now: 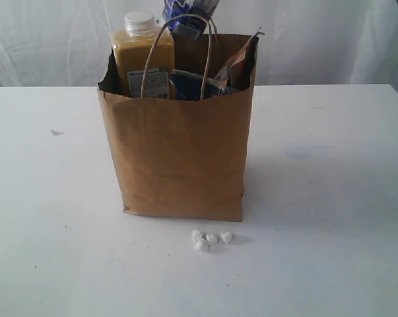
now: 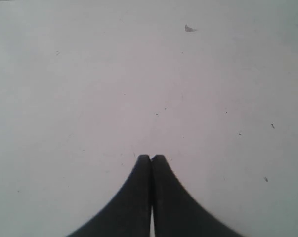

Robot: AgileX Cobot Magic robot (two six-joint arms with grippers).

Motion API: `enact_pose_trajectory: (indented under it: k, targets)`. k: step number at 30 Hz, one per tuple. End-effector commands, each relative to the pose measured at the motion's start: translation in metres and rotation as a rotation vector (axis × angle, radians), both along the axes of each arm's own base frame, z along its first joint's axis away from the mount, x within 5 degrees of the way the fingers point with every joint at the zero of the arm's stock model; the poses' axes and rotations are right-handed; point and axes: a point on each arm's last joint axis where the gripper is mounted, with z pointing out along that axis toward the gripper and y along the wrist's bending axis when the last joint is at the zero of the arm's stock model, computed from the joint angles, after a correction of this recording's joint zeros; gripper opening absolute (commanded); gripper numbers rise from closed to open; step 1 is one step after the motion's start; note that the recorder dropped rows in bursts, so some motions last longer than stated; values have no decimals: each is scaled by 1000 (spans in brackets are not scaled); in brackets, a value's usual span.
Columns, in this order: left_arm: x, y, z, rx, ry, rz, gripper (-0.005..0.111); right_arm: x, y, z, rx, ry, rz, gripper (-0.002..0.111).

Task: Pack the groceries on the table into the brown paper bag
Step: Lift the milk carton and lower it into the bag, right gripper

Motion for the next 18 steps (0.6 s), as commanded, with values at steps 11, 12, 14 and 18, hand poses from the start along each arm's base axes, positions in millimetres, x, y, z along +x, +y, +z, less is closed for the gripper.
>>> enact_pose_trajectory:
  k: [11,12,14,18]
  targets:
    - [0,-1,0,-17,-10,-5,0,4,-1,-12,-102,-18,-7,34]
    - [0,-1,0,-17,-10,-5,0,6,-1,-15,-124,-21,-10,34]
    - [0,-1,0,-17,-10,-5,0,12,-1,-22,-161,-23,-17,34]
    - [0,-1,0,-17,-10,-5,0,13,1,-26,-163,-6,-6,34]
